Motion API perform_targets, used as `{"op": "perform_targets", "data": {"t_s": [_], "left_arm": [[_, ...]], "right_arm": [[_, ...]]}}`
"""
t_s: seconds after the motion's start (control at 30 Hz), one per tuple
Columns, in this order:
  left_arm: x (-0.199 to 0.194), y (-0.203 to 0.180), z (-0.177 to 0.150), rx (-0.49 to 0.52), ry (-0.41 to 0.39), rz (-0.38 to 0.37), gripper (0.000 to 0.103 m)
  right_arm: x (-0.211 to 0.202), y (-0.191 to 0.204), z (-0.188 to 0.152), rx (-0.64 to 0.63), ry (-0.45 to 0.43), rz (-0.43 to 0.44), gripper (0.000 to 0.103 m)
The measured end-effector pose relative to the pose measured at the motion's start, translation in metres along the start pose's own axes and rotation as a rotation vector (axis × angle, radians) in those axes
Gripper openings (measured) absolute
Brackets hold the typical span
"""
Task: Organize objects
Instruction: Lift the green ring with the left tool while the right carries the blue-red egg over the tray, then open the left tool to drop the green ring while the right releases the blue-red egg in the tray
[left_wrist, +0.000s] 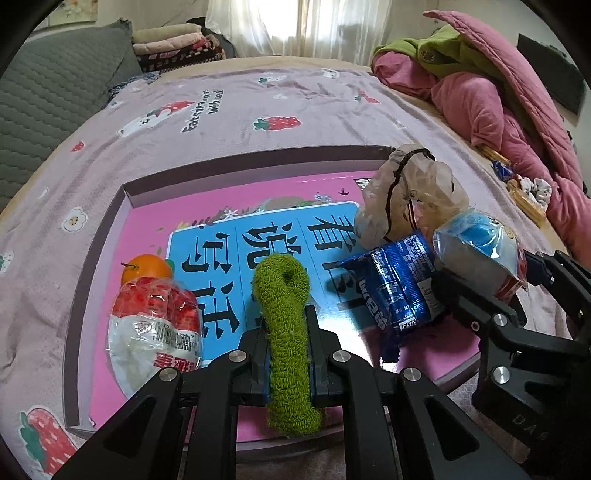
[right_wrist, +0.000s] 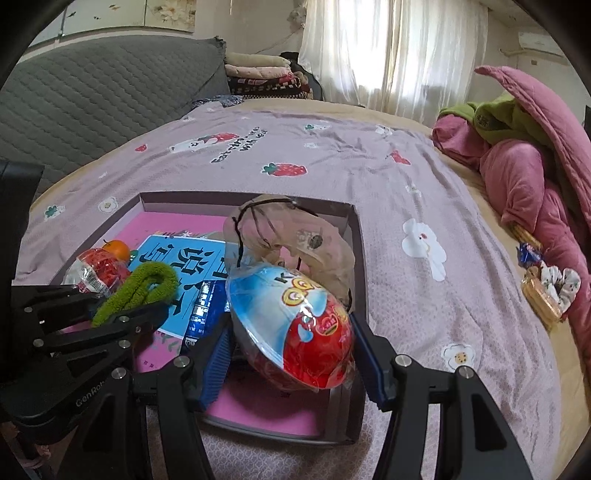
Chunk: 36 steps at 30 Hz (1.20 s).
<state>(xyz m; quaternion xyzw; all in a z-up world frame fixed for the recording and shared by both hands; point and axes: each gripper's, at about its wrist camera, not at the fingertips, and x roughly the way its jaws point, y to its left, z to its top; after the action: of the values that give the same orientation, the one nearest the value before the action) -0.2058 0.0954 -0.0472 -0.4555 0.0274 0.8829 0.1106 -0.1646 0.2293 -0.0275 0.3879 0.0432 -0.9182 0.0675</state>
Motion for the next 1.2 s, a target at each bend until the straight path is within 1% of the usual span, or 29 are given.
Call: {"op": "perform_targets", "data": {"t_s": [0.1, 0.27, 0.67, 0.73, 0.8, 0.9, 0.97, 1.2], "left_arm": [[0.001, 0.0, 0.0, 0.003, 0.0, 0.002, 0.016], [0.001, -0.001, -0.001, 0.011, -0.001, 0.008, 0.016], [-0.002, 0.001, -0.003, 0.002, 0.005, 0.007, 0.018], [-0.003, 0.002, -0.004, 0.001, 0.007, 0.008, 0.018], [-0.004, 0.003, -0.004, -0.001, 0.006, 0.007, 0.019], [-0.006, 0.003, -0.004, -0.001, 0.005, 0.008, 0.019], [-0.007, 0.003, -0.004, -0.002, 0.003, 0.007, 0.021], [-0.015, 0.005, -0.004, -0.013, -0.004, 0.002, 0.026]], "right_arm": [[-0.001, -0.002, -0.001, 0.011, 0.003, 0.013, 0.061], [-0.002, -0.007, -0.002, 0.04, 0.009, 0.029, 0.062], [-0.006, -0.009, -0.003, 0.039, 0.01, 0.032, 0.062], [-0.007, -0.008, -0.002, 0.034, 0.009, 0.03, 0.063], [-0.01, -0.005, -0.002, 0.01, -0.004, 0.001, 0.068], [-0.014, -0.004, -0.001, -0.003, -0.016, -0.004, 0.069], [-0.016, -0.003, -0.001, -0.015, -0.027, -0.006, 0.069], [-0.022, -0.008, 0.0, 0.001, -0.037, 0.006, 0.07]]}}
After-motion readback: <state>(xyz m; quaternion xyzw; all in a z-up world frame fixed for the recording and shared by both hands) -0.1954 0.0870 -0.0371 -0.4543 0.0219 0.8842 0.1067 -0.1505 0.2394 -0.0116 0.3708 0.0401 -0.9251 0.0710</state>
